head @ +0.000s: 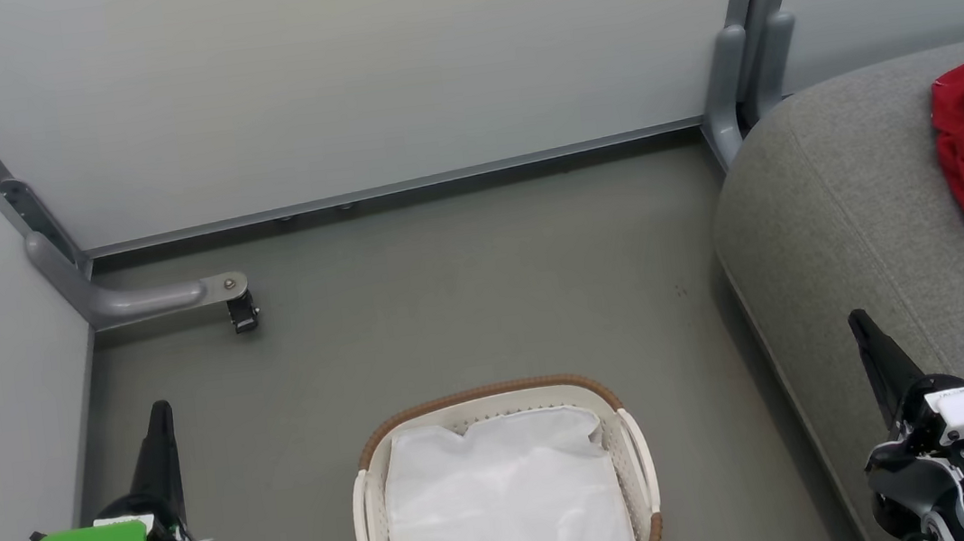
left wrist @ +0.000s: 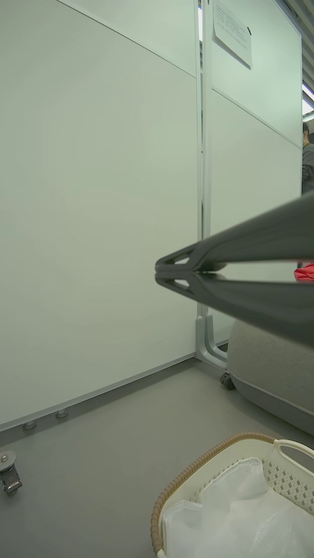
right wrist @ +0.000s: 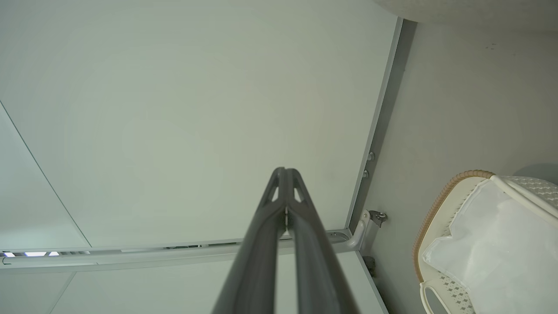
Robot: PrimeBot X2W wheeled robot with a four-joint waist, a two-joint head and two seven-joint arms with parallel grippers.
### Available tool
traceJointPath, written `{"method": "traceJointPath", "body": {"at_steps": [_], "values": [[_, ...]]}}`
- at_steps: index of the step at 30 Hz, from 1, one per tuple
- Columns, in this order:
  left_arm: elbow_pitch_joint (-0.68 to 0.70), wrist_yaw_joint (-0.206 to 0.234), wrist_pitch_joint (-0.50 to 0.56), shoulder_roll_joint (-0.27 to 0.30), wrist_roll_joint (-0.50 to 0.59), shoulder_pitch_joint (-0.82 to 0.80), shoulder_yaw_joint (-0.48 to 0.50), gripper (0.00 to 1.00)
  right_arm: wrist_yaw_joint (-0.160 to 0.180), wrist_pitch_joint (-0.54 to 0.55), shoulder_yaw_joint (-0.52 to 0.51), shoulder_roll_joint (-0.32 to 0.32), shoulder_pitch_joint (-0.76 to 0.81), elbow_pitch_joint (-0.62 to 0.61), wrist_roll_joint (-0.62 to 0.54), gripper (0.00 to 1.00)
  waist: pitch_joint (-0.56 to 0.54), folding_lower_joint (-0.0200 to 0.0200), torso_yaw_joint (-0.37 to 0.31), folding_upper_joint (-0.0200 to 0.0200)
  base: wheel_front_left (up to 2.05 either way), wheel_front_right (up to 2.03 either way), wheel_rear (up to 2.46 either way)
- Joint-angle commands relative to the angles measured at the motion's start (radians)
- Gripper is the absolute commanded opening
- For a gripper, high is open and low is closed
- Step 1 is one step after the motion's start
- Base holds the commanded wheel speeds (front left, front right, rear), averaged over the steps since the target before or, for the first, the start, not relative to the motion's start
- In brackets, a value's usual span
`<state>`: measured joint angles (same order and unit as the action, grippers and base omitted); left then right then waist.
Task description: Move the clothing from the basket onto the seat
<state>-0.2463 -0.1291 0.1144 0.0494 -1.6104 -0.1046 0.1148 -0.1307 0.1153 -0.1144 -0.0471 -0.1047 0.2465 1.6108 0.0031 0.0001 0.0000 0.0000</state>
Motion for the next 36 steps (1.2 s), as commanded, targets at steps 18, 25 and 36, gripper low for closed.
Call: {"method": "traceJointPath", "body": {"at_steps": [18, 25, 36], "values": [[0.002, -0.005, 0.003, 0.001, -0.005, -0.010, 0.001, 0.00, 0.000, 0.001, -0.002, -0.006, -0.007, -0.004, 0.004, 0.00, 0.000, -0.0001, 0.000, 0.0000, 0.00, 0.00, 0.00], [0.002, -0.005, 0.003, 0.001, -0.005, -0.010, 0.001, 0.00, 0.000, 0.001, -0.002, -0.006, -0.007, -0.004, 0.004, 0.00, 0.000, -0.0001, 0.000, 0.0000, 0.00, 0.00, 0.00], [0.002, -0.005, 0.003, 0.001, -0.005, -0.010, 0.001, 0.00, 0.000, 0.001, -0.001, -0.006, -0.007, -0.004, 0.004, 0.00, 0.000, -0.0001, 0.000, 0.0000, 0.00, 0.00, 0.00]]}}
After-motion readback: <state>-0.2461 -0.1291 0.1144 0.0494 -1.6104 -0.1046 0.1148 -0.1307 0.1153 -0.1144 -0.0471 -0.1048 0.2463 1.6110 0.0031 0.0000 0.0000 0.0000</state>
